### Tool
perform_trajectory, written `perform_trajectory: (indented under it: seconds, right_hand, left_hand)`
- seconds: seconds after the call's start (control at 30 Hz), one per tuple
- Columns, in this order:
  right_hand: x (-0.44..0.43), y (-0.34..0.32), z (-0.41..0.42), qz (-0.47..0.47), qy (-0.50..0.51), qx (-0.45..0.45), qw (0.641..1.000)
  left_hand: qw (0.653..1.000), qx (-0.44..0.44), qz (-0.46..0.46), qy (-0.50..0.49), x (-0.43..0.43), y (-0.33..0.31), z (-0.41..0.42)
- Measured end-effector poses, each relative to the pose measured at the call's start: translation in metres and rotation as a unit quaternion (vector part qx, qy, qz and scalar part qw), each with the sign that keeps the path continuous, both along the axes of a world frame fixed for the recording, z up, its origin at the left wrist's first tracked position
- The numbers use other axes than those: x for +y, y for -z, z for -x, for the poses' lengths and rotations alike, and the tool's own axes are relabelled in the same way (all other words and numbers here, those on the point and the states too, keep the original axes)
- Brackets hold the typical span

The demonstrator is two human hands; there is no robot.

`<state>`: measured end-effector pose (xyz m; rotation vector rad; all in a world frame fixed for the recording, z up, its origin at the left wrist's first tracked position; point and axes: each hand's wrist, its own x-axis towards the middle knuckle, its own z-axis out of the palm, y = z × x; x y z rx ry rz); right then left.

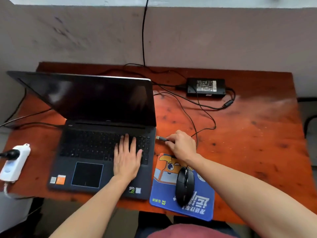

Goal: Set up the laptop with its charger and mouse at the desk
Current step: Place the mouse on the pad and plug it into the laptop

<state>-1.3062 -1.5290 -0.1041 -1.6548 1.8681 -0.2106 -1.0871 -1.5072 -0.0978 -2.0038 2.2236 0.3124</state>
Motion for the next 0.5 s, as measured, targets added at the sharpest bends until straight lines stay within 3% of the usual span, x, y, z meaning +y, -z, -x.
perform_trajectory:
  seconds: [0.17, 0.5]
  right_hand:
    - [0.005, 0.008, -0.003, -0.006, 0.015, -0.027, 1.000]
    - [0.007, 0.009, -0.004, 0.014, -0.057, 0.007, 0.998]
  left_hand:
    - [1.000, -0.001, 0.008, 0.004, 0.007, 0.009, -0.002]
    - [0.999, 0.024, 0.025, -0.005, 0.008, 0.021, -0.005]
